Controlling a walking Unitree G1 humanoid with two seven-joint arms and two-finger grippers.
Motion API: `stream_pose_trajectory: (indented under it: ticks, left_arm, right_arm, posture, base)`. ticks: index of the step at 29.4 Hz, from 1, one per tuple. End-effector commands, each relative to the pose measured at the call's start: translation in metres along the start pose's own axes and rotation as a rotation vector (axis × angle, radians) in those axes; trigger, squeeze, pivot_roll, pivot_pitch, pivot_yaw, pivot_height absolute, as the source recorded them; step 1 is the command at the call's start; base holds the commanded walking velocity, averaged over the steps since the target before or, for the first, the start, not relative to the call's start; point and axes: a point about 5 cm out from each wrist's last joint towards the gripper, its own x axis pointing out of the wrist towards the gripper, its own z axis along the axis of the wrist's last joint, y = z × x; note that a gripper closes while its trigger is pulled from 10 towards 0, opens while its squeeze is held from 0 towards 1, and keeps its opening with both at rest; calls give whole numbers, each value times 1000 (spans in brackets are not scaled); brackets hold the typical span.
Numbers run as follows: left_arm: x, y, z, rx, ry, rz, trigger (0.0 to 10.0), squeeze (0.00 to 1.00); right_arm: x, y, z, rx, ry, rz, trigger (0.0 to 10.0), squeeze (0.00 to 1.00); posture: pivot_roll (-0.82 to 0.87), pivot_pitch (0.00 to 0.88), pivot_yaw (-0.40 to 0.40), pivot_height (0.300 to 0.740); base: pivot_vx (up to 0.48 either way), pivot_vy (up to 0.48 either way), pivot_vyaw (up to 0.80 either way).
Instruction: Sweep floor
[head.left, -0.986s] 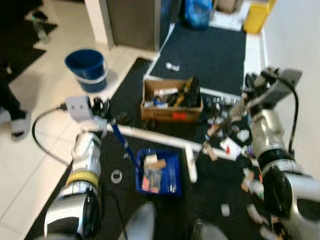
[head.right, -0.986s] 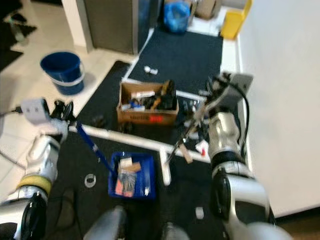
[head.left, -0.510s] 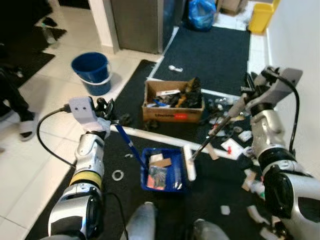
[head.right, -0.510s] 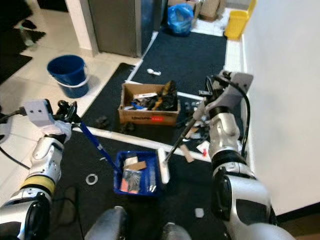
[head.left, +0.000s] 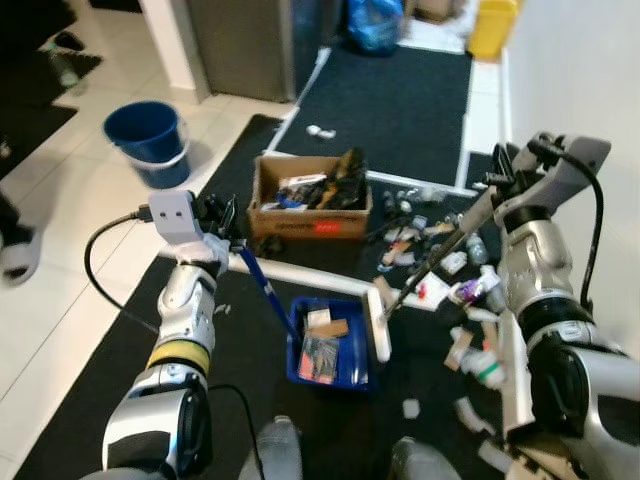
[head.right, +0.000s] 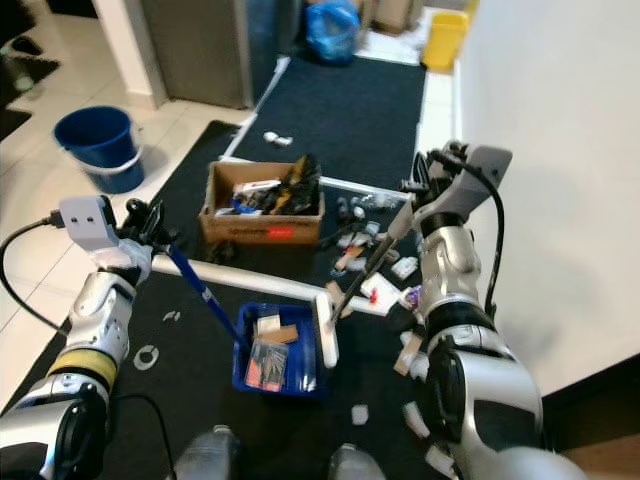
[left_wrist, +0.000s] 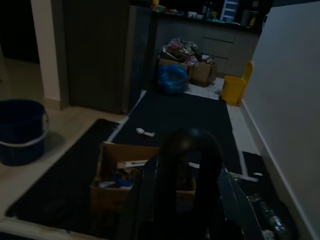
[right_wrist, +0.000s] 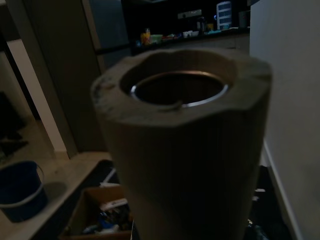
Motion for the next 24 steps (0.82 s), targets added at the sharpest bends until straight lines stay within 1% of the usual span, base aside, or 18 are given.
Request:
stream_pose_trajectory:
  ticks: [1, 9, 15, 18, 20, 21, 22, 24]
  left_arm:
    - [3, 1, 7, -15, -38, 20, 10000, 0]
    - [2, 6, 8, -1, -33, 35, 10000, 0]
    - [3, 4, 7, 6, -27, 32, 10000, 0]
    - [3, 3, 6, 1, -23, 31, 10000, 0]
    - [3, 2, 5, -3, -20, 30, 10000, 0]
    - [3, 1, 4, -5, -20, 27, 10000, 0]
    - [3, 1, 4, -5, -20, 27, 10000, 0]
    - [2, -1, 2, -14, -19, 18, 10000, 0]
  right_arm:
    - [3, 3, 7, 6, -41, 4, 10000, 0]
    - [3, 3, 5, 9, -35, 8, 10000, 0]
    - [2, 5, 4, 12, -32, 13, 10000, 0]
    - [2, 5, 3, -2, -26, 16, 10000, 0]
    - [2, 4, 3, -23, -17, 12, 10000, 0]
    - [2, 3, 3, -51, -16, 8, 10000, 0]
    - [2, 3, 3, -51, -16, 8, 10000, 0]
    - [1, -2, 6, -113, -26, -26, 10000, 0]
  posture:
    - [130, 0, -41, 740]
    - [131, 4, -42, 740]
    - [133, 7, -42, 740]
    - [130, 9, -43, 740]
    - [128, 9, -45, 740]
    - [126, 10, -45, 740]
    - [126, 10, -45, 740]
    - [126, 10, -45, 740]
  base:
    - [0, 0, 0]
    - [0, 0, 0]
    - [0, 0, 0]
    - [0, 0, 0]
    - [0, 0, 0]
    - [0, 0, 0]
    - [0, 0, 0]
    - [0, 0, 0]
